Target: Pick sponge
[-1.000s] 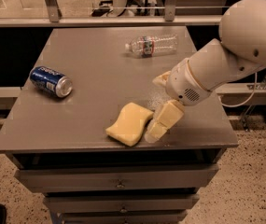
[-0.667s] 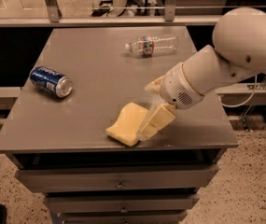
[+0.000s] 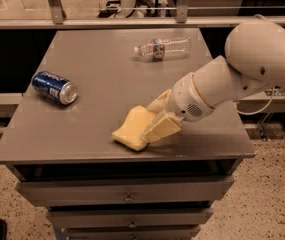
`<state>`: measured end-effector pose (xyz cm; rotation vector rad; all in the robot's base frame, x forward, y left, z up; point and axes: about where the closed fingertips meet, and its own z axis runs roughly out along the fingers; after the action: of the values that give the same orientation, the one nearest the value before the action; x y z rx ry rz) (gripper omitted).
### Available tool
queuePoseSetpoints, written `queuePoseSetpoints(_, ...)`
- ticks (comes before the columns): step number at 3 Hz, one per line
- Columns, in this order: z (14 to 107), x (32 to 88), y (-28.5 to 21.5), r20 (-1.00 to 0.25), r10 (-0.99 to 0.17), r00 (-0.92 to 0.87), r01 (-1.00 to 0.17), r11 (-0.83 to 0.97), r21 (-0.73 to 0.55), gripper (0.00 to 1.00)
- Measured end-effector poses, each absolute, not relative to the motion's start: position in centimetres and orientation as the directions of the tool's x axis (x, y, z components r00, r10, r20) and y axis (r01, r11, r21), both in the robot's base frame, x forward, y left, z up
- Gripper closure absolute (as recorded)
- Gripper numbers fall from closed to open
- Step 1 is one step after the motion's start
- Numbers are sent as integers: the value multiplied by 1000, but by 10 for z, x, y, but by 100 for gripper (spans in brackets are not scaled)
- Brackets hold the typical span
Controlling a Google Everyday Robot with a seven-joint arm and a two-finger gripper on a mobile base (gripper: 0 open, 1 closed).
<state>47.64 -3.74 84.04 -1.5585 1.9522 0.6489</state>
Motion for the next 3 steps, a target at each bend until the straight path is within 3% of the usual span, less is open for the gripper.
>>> queuePoseSetpoints(1, 846, 482, -38, -687, -707, -166, -977, 213, 17, 94)
queuePoseSetpoints(2, 883, 511, -50, -689, -712, -135, -972, 232, -49, 100)
queuePoseSetpoints(3, 911, 530, -61, -691, -712, -124, -964, 252, -86, 100)
